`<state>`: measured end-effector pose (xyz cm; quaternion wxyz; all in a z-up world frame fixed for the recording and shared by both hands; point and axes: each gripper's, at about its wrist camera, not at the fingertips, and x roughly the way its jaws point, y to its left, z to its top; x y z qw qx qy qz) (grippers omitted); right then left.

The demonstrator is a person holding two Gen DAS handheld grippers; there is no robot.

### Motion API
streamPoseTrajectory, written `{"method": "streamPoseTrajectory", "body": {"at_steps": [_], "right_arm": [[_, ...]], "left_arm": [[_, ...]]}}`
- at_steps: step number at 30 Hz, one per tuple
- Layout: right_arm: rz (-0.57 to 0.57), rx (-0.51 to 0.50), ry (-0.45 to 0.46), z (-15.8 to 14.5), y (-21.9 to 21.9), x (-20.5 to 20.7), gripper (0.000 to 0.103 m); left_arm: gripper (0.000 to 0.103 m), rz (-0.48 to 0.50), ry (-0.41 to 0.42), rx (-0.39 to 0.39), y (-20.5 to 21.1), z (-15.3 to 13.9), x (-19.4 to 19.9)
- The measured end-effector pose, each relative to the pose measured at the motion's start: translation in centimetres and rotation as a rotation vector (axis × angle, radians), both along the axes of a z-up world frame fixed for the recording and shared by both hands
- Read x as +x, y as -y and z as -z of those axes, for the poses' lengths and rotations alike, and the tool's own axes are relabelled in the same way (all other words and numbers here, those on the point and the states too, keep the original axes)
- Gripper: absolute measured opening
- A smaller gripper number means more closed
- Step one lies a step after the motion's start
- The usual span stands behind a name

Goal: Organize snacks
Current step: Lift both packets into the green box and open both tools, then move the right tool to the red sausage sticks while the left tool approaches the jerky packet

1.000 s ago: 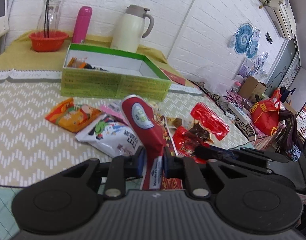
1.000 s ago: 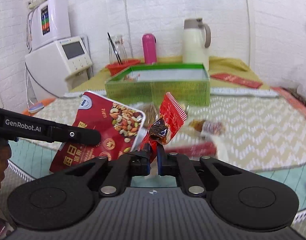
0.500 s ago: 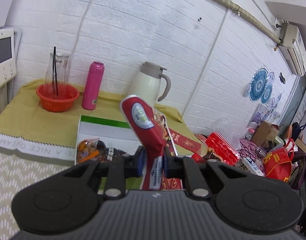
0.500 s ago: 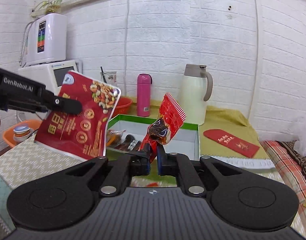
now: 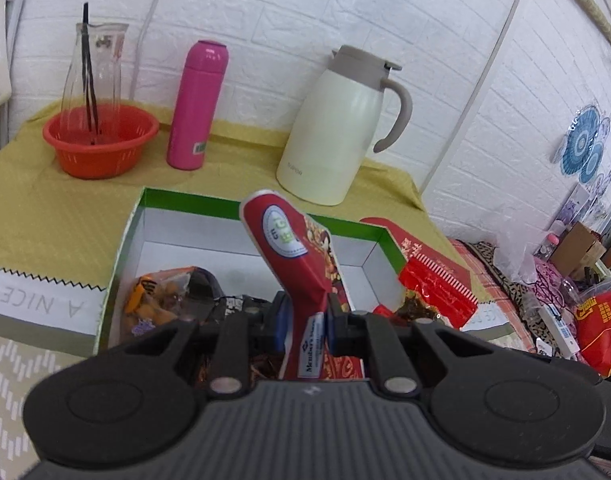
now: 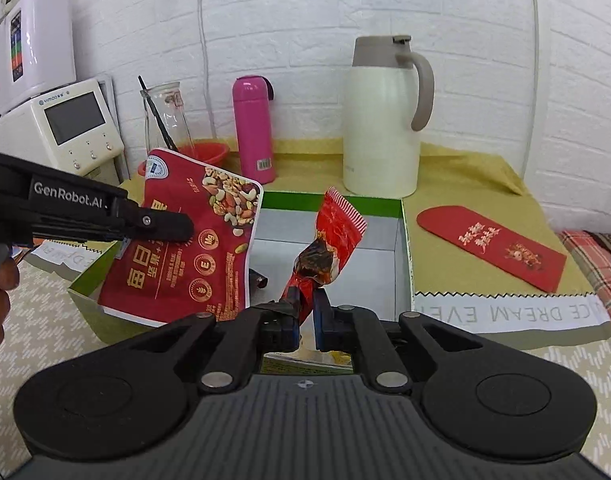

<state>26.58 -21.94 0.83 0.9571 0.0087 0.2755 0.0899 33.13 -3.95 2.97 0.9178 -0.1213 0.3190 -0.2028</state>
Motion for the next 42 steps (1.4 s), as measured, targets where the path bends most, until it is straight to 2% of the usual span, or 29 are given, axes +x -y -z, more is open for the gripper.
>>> {"method": "streamPoseTrajectory", "body": {"at_steps": [4, 6, 7, 8, 9, 10, 11, 12, 13, 15, 18, 25, 34, 38, 42], "right_arm": [[-0.011, 0.007, -0.034, 1.1, 0.0, 1.5, 0.013], [-0.015, -0.01, -0.034, 1.4, 0.0, 2.3, 0.016], [-0.022, -0.021, -0.027, 1.5, -0.1, 2.4, 0.025], [-0.024, -0.033, -0.015, 1.6, -0.2, 2.4, 0.03], [-0.022, -0.045, 0.001, 1.6, -0.2, 2.3, 0.045], [-0.023, -0.059, 0.017, 1.7, -0.2, 2.2, 0.066], [-0.024, -0.071, 0.032, 1.7, -0.2, 2.1, 0.076], [-0.025, -0.081, 0.047, 1.7, -0.2, 1.9, 0.091], [-0.025, -0.089, 0.063, 1.8, -0.2, 1.6, 0.103], [-0.026, -0.106, 0.088, 1.8, -0.3, 1.2, 0.103], [-0.017, -0.118, 0.091, 1.7, -0.3, 0.8, 0.103], [-0.01, -0.118, 0.118, -0.3, -0.5, -1.7, 0.103], [-0.003, -0.11, 0.212, -4.8, -1.1, -9.7, 0.103], [-0.009, -0.101, 0.244, -5.3, -1.2, -14.1, 0.103], [0.01, -0.079, 0.256, -4.7, -0.8, -18.2, 0.103]], "left_arm": [[0.013, 0.006, -0.028, 0.013, 0.5, 1.5, 1.8], [0.017, 0.012, -0.031, 0.015, 0.7, 2.0, 2.4], [0.028, 0.003, -0.028, 0.015, 0.7, 2.1, 2.5], [0.058, -0.006, -0.017, 0.008, 0.6, 2.1, 2.5], [0.076, -0.019, -0.003, -0.003, 0.4, 2.1, 2.5], [0.083, -0.045, 0.023, -0.011, 0.2, 2.0, 2.2], [0.085, -0.062, 0.051, -0.008, 0.1, 1.8, 1.9], [0.09, -0.063, 0.082, 0.01, 0.2, 1.5, 1.6], [0.103, -0.07, 0.11, 0.033, 0.2, 1.2, 1.3], [0.103, -0.104, 0.165, 0.099, 0.6, 0.8, 0.5], [0.103, -0.12, 0.187, 0.167, 0.9, 0.2, -0.3], [0.103, -0.117, 0.214, 0.169, 0.5, -1.9, -3.3], [0.103, -0.133, 0.187, 0.153, -1.5, -5.4, -10.8], [0.103, -0.105, 0.186, 0.109, -2.8, -5.4, -15.2], [0.103, -0.078, 0.175, 0.073, -3.8, -4.0, -19.5]]}}
